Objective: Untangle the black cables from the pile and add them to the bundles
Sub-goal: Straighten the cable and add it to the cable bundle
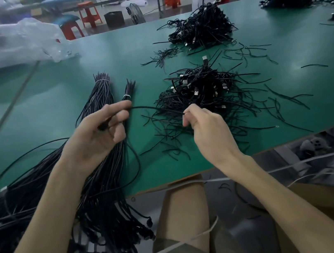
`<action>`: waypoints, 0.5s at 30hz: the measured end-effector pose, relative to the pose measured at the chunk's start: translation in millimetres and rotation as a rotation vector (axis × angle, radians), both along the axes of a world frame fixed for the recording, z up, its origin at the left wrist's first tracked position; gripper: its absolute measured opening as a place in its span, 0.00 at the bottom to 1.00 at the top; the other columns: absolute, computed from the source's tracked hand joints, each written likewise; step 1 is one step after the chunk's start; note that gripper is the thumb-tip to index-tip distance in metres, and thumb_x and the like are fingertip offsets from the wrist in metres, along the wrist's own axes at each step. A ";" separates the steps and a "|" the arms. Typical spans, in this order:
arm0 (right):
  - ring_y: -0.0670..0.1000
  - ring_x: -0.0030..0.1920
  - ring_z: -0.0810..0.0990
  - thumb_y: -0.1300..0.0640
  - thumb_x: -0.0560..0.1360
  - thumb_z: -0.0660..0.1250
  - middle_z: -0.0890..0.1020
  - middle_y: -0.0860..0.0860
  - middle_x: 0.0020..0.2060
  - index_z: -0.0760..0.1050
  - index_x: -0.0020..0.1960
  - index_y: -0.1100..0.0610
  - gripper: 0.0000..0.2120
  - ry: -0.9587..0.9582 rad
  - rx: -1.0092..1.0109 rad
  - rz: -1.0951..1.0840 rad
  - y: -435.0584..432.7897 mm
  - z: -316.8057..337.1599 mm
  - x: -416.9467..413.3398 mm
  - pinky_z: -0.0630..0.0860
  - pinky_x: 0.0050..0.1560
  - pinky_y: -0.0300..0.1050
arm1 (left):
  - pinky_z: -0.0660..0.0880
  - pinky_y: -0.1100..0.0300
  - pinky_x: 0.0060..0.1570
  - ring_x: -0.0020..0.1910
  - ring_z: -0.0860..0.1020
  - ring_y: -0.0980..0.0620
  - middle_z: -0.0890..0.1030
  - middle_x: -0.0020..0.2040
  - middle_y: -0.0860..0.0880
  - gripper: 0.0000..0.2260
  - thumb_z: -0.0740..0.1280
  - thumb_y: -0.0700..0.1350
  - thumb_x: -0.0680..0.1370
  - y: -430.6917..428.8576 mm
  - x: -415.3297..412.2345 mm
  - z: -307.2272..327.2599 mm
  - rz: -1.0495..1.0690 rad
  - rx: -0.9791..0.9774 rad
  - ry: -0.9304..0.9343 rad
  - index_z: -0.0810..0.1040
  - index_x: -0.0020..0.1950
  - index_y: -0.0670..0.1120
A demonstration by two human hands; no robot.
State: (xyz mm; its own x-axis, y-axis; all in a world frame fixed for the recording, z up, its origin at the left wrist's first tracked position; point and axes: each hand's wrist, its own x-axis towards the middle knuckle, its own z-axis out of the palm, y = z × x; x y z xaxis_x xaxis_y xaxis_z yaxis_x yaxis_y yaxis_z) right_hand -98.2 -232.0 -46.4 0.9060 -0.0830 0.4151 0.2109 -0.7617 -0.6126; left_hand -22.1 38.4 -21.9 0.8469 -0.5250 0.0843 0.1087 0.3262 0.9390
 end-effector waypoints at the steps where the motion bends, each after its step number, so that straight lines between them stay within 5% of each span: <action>1: 0.41 0.32 0.68 0.61 0.86 0.56 0.72 0.41 0.39 0.71 0.47 0.50 0.12 -0.002 0.009 -0.006 0.1 -0.3 -1.3 0.60 0.32 0.39 | 0.76 0.64 0.41 0.38 0.79 0.57 0.85 0.54 0.52 0.18 0.71 0.53 0.79 3.3 0.3 -1.6 0.000 -0.098 0.028 0.83 0.64 0.44; 4: 0.40 0.36 0.69 0.65 0.83 0.58 0.72 0.41 0.39 0.71 0.47 0.51 0.11 -0.019 -0.059 0.055 4.0 -1.7 -8.3 0.62 0.35 0.37 | 0.76 0.65 0.46 0.48 0.80 0.59 0.82 0.63 0.54 0.15 0.70 0.54 0.79 2.2 -2.4 -5.9 0.009 -0.233 0.062 0.85 0.61 0.48; 8: 0.45 0.41 0.69 0.70 0.78 0.59 0.74 0.41 0.42 0.74 0.47 0.56 0.10 -0.036 -0.143 0.170 17.4 -8.5 -20.1 0.64 0.39 0.43 | 0.71 0.66 0.39 0.37 0.71 0.58 0.75 0.43 0.56 0.11 0.67 0.55 0.82 -22.1 -8.7 -11.0 0.084 -0.251 0.174 0.85 0.56 0.51; 13: 0.47 0.44 0.70 0.71 0.78 0.61 0.74 0.43 0.42 0.74 0.49 0.56 0.11 0.052 -0.185 0.231 23.2 -19.2 -23.5 0.63 0.43 0.44 | 0.79 0.58 0.56 0.49 0.82 0.53 0.82 0.50 0.52 0.22 0.56 0.56 0.86 -40.6 -15.2 -4.6 0.129 -0.430 0.272 0.86 0.48 0.48; 15: 0.45 0.42 0.67 0.69 0.80 0.59 0.74 0.42 0.42 0.73 0.50 0.54 0.11 0.122 -0.183 0.239 21.0 -22.3 -22.9 0.61 0.42 0.44 | 0.79 0.60 0.49 0.41 0.80 0.56 0.82 0.43 0.55 0.24 0.53 0.56 0.88 -41.1 -17.6 0.6 0.034 -0.505 0.271 0.82 0.43 0.48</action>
State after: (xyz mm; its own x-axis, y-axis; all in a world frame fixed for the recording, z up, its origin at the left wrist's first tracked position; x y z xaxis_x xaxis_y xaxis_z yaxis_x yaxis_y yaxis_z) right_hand -121.0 -211.0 -68.8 0.9347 0.2045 0.2909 0.3310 -0.7992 -0.5017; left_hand -39.7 -2.7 -21.2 0.8890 -0.4481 0.0946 0.3057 0.7344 0.6060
